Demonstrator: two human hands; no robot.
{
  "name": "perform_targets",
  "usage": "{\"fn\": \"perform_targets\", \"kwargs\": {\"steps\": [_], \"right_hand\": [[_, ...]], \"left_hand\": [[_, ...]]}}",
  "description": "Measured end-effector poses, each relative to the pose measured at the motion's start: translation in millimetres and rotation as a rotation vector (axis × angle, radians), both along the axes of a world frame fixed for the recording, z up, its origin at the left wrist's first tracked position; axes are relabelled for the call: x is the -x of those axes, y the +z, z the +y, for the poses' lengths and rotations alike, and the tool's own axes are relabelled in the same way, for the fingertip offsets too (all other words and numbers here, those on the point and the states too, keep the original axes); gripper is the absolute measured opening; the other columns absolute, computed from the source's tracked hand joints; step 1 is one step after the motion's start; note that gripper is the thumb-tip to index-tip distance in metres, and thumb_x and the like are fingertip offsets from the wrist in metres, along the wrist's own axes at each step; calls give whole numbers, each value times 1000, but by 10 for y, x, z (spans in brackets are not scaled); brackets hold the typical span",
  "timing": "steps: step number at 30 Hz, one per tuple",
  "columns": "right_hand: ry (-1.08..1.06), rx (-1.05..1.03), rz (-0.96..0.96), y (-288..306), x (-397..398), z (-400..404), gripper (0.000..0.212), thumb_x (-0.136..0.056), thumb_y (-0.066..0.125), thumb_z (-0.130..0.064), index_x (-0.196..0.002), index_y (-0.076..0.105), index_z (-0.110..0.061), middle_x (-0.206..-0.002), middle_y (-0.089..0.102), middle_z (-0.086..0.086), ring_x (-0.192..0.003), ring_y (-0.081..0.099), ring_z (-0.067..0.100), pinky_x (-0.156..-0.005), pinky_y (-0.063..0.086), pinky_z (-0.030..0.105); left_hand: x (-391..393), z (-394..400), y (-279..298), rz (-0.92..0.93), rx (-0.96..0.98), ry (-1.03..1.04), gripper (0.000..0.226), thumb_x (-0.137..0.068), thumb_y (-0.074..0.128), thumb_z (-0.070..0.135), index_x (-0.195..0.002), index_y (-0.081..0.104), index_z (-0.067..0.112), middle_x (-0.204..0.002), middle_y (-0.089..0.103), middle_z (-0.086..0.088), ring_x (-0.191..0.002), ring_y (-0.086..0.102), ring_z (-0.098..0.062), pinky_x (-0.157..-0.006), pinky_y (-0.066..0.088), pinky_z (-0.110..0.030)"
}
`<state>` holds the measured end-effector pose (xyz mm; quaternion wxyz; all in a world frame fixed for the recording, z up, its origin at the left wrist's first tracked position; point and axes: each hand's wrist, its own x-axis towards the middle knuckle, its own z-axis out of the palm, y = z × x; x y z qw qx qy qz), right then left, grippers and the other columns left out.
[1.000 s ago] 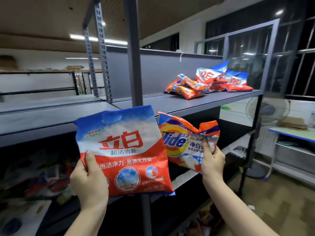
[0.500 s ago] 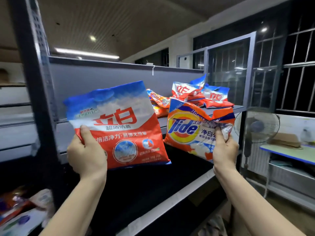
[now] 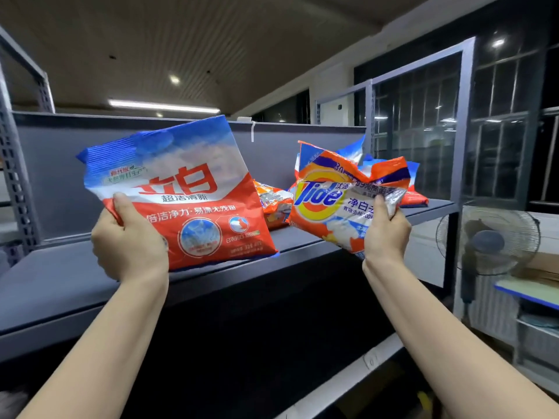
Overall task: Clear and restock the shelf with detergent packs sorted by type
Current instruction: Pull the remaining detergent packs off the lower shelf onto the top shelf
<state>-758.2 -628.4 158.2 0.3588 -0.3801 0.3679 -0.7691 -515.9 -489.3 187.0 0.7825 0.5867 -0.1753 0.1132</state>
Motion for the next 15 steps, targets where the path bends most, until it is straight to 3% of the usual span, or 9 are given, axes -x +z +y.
{"fn": "perform_targets", "kwargs": {"steps": [5,8,11,12,15], "right_hand": [[61,30,-32,224,-220,-589,21,-95,53,-38,-79,57,-24,-87,70,1,-75,70,18,-72,59,39],[131,34,-69,421,-454,-984,22,-93,51,-40,-84,59,-22,-94,69,2,-83,69,21,-79,57,41],[199,52,-63,618,-729,-1326,30,-97,47,-37,-99,57,-9,-83,58,-7,-75,59,8,-74,50,22],[221,54,-69,683,-829,-1433,26,-99,45,-35,-99,54,-11,-81,56,-8,-76,58,10,-72,45,22],[292,-4,14,762,-1225,-1824,35,-100,42,-31,-112,55,-1,-104,61,6,-99,58,25,-82,41,25]], "left_hand": [[-108,-446,94,-6,55,26,39,-92,33,54,-84,55,23,-87,63,7,-80,63,-18,-81,52,-36],[-200,-698,135,-16,80,5,39,-89,34,57,-82,56,25,-82,65,7,-79,67,-19,-83,55,-44],[-238,-887,141,-30,76,-11,38,-87,36,59,-70,56,32,-76,65,9,-78,68,-17,-82,55,-45],[-253,-944,137,-33,77,-12,37,-86,36,61,-67,56,36,-77,66,10,-78,68,-17,-81,55,-46],[-279,-1104,143,-42,99,-2,36,-81,38,64,-65,57,39,-81,69,6,-78,69,-20,-81,55,-48]]}}
